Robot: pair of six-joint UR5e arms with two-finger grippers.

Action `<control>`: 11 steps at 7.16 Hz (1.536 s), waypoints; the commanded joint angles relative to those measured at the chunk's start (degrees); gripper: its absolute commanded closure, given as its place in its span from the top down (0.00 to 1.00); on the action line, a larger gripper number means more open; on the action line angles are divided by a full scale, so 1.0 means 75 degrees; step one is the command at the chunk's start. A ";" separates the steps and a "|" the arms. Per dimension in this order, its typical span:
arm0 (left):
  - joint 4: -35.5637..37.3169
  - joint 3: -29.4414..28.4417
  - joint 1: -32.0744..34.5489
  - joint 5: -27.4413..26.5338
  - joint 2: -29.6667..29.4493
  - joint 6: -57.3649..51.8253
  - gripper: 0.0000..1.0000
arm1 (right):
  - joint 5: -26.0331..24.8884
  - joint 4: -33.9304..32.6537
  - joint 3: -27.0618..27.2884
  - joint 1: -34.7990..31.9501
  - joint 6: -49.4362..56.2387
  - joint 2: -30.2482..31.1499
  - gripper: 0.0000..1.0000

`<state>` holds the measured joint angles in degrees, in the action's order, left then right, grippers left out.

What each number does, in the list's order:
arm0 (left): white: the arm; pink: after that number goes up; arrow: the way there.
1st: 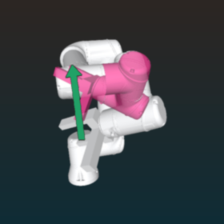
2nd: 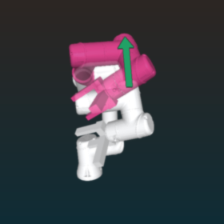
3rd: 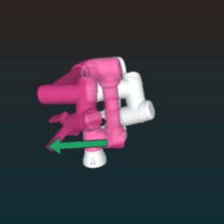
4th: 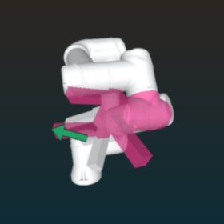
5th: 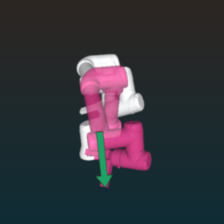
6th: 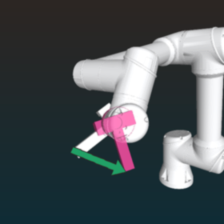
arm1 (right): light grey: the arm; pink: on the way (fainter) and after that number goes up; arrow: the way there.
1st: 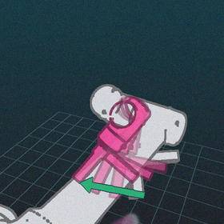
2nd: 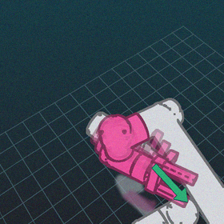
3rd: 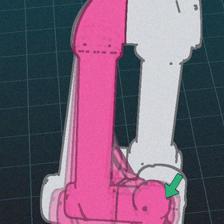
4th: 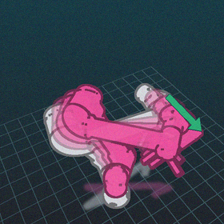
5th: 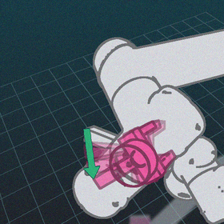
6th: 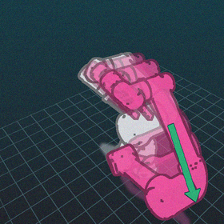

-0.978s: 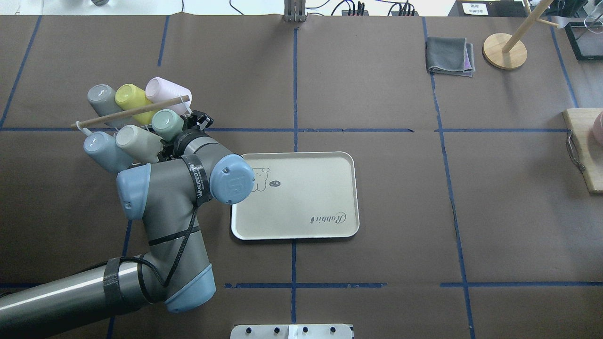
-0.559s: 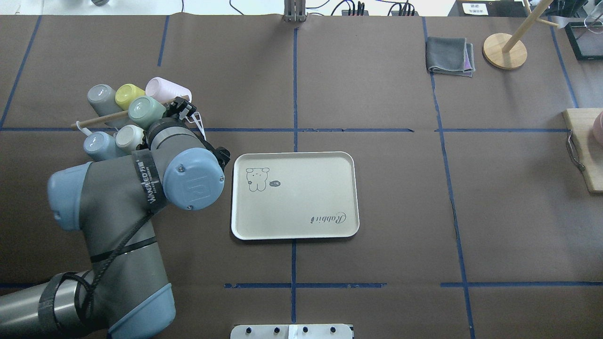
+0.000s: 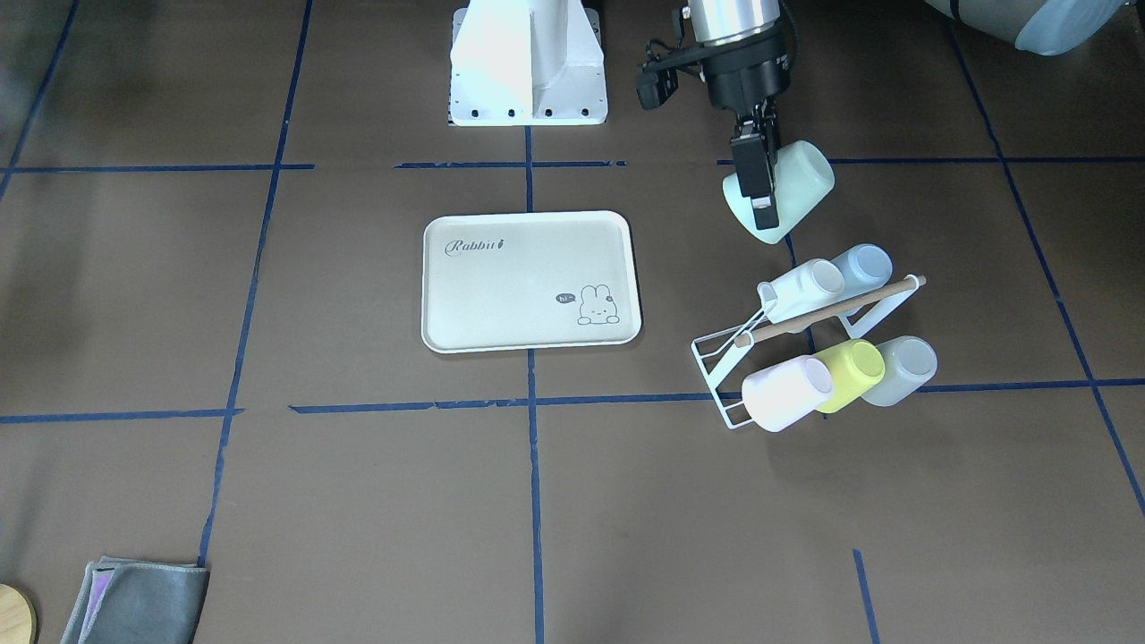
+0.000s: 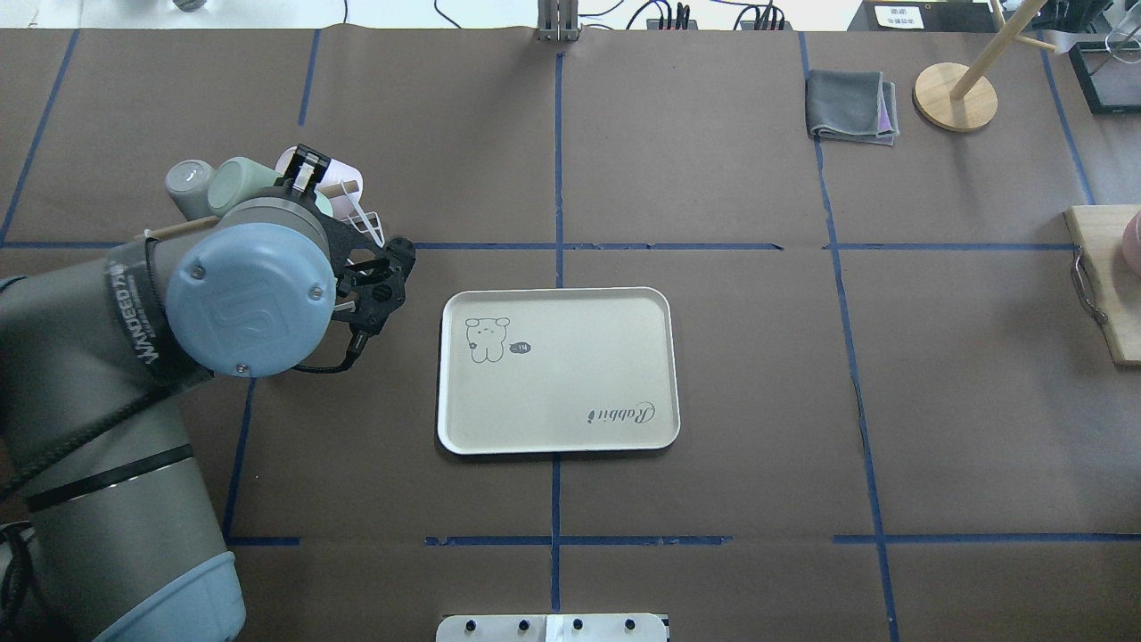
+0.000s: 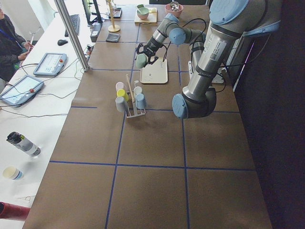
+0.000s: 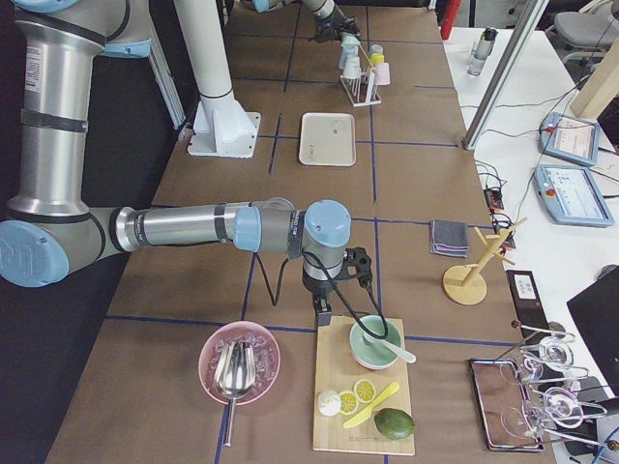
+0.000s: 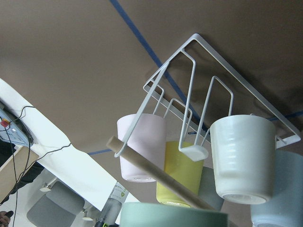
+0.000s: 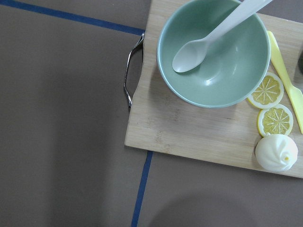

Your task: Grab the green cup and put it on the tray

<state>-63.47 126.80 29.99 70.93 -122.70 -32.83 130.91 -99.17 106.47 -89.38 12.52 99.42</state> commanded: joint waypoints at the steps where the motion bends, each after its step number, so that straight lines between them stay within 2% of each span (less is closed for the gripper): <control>1: -0.1399 0.0098 0.0020 0.0632 0.0128 0.2199 0.61 | -0.0006 0.0004 -0.0004 0.0000 -0.0006 -0.0014 1.00; 3: -0.2686 0.0040 -0.0014 0.0819 0.0397 0.4424 0.58 | -0.0006 0.0004 0.0007 0.0000 -0.0006 -0.0026 1.00; 4: -0.3540 0.0016 -0.0015 0.1261 0.0572 0.5492 0.58 | -0.0006 0.0004 0.0008 0.0000 -0.0006 -0.0026 1.00; 5: -0.4604 -0.0181 -0.0073 0.1277 0.0806 0.6211 0.60 | -0.0006 0.0004 0.0008 0.0000 -0.0017 -0.0026 1.00; 6: -0.6239 -0.0903 -0.0085 0.1278 0.0855 0.7181 0.62 | 0.0018 0.0004 0.0031 0.0000 -0.0006 -0.0014 1.00; 7: -0.8182 -0.1977 -0.0097 0.1266 0.0890 0.7643 0.62 | 0.0018 0.0004 0.0043 0.0000 -0.0017 -0.0002 1.00; 8: -0.9698 -0.2939 -0.0166 0.1231 0.0809 0.7717 0.62 | 0.0018 -0.0007 0.0043 0.0000 -0.0017 0.0009 1.00; 9: -1.0768 -0.3657 -0.0202 0.1231 0.0797 0.7985 0.62 | 0.0006 -0.0007 0.0031 0.0000 -0.0017 -0.0002 1.00; 11: -1.2097 -0.4690 -0.0412 0.1231 0.0773 0.7941 0.64 | 0.0018 -0.0007 -0.0027 0.0000 -0.0017 -0.0002 1.00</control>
<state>-147.68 96.49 27.90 80.17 -116.82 26.63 131.02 -99.23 106.55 -89.38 12.39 99.45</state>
